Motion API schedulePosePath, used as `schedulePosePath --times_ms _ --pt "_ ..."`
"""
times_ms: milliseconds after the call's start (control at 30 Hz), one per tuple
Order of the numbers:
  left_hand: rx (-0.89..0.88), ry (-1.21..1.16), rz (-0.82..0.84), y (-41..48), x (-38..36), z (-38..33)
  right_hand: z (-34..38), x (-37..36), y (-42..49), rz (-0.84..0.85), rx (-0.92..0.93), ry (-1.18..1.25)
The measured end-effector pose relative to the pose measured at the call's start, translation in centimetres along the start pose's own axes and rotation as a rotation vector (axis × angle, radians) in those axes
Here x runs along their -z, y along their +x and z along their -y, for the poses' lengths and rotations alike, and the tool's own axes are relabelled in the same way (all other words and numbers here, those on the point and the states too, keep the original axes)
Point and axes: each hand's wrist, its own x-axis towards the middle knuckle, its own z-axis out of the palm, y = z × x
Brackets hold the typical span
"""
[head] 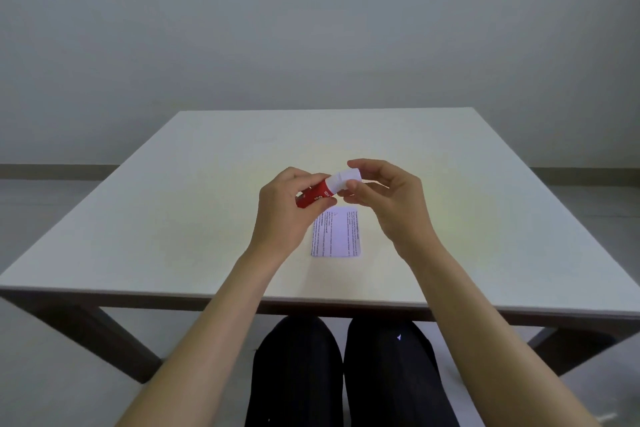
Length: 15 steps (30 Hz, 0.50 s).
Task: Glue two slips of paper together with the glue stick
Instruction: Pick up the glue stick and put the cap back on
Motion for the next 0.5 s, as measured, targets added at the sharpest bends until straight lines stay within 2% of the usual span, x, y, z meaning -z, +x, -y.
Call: schedulePosePath --times_ms 233,367,400,433,500 --pt "-0.115 0.166 0.087 -0.38 0.87 -0.01 0.57 -0.32 -0.08 0.116 0.13 -0.463" --pt "-0.108 0.19 0.145 -0.72 0.83 -0.07 0.57 -0.72 0.4 0.059 0.088 -0.931" --pt "-0.11 0.196 0.155 -0.74 0.83 -0.11 0.49 -0.78 0.51 0.046 0.078 -0.985" --pt "-0.108 0.199 0.156 -0.69 0.88 -0.11 0.43 -0.79 0.52 0.062 0.071 -0.952" --pt "-0.1 0.204 0.141 -0.49 1.07 0.06 0.4 -0.53 0.35 0.169 0.075 -0.727"
